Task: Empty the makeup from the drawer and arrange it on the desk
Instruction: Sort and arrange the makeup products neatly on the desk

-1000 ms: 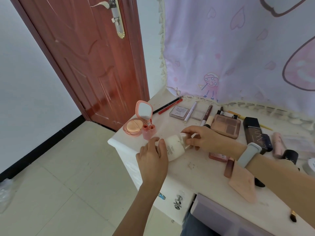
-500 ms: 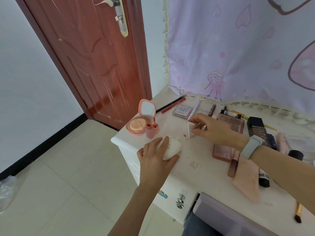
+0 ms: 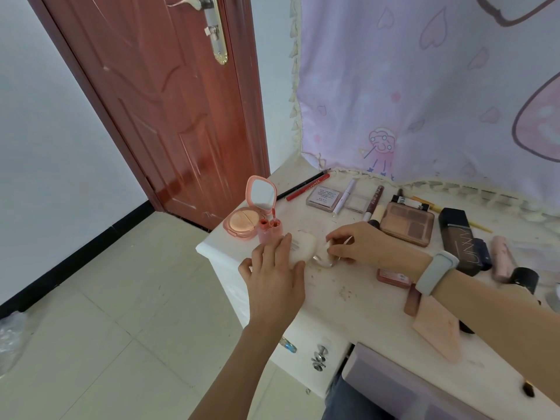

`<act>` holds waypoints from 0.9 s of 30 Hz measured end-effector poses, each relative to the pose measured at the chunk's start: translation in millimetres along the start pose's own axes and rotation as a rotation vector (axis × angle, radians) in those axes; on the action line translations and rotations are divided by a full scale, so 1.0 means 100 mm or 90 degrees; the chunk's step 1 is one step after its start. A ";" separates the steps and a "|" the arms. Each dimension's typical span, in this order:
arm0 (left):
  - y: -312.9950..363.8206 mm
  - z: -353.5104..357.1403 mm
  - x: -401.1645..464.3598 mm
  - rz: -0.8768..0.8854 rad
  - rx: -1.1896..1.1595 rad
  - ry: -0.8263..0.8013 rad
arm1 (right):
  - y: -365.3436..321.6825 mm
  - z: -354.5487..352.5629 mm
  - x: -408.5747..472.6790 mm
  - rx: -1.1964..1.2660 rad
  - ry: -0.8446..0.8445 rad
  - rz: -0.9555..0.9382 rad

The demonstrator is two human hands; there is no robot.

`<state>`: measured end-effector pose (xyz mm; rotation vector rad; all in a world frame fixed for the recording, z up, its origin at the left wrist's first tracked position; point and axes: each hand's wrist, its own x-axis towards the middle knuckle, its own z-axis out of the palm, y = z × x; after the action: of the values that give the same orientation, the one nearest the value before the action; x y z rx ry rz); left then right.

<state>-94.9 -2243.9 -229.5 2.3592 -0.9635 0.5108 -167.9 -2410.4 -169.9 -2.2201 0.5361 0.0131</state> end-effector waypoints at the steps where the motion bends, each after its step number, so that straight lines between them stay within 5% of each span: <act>1: 0.00 0.01 0.01 0.003 -0.002 0.006 | 0.00 0.00 0.02 0.002 -0.002 0.001; 9: -0.01 -0.01 0.03 0.040 -0.010 0.020 | 0.00 0.03 0.08 -0.021 0.016 -0.014; 17: -0.15 -0.37 0.53 0.028 -0.098 0.170 | -0.09 -0.28 0.51 -0.156 0.190 -0.127; 21: -0.20 -0.46 1.02 -0.028 -0.093 0.084 | -0.15 -0.43 1.05 -0.306 0.195 -0.198; 27: -0.34 -0.36 1.56 -0.051 -0.044 -0.085 | -0.40 -0.38 1.69 -0.494 0.038 -0.218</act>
<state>30.1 -2283.6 -131.0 2.3818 -0.9258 0.2876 -5.7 -2478.6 -146.9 -3.0541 0.1759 -0.0287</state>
